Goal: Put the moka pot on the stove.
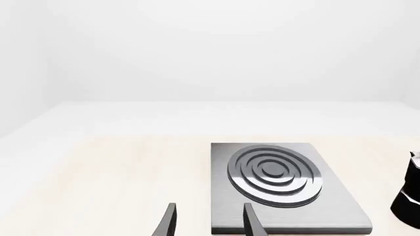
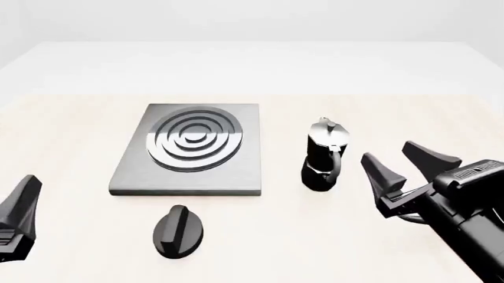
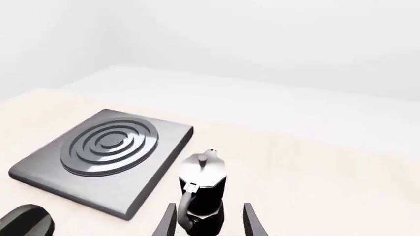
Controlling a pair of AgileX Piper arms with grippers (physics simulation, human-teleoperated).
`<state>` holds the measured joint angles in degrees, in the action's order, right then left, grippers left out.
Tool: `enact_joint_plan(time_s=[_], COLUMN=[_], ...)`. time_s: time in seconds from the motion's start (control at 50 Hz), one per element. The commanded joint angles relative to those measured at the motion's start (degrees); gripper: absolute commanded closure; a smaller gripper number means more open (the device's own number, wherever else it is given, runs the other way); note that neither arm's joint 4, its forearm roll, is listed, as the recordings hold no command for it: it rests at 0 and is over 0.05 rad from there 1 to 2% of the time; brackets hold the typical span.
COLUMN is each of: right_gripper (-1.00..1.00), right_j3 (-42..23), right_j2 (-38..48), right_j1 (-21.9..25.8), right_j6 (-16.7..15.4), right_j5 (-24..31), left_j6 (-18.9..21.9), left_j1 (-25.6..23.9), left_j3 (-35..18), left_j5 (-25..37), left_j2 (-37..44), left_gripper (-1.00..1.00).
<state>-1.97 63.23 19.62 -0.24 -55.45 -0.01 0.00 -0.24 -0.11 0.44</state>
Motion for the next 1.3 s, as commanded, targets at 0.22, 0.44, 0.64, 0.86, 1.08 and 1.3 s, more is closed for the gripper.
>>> enact_joint_plan(time_s=[0.22,0.44,0.64,0.86,1.08,1.3], right_gripper=[-1.0,-1.0,-1.0,-1.0,-1.0,-1.0], right_j3=[-0.9,-2.0,-3.6,-5.4,-6.7,-8.1], right_j2=[16.8,20.2,22.4,25.0,27.4,31.0], right_j1=[1.0,1.9,2.3,2.9,3.3,3.6], right_j6=[1.5,2.3,2.5,2.9,3.4,4.1], right_j5=[-13.0,-14.3,-14.3,-14.4,-14.4,-14.4], left_j6=[0.0,0.0,0.0,0.0,0.0,0.0], left_j1=[0.0,0.0,0.0,0.0,0.0,0.0], left_j3=[0.0,0.0,0.0,0.0,0.0,0.0], left_j5=[0.0,0.0,0.0,0.0,0.0,0.0], left_j2=[0.0,0.0,0.0,0.0,0.0,0.0], left_gripper=[-1.0,-1.0,-1.0,-1.0,-1.0,-1.0])
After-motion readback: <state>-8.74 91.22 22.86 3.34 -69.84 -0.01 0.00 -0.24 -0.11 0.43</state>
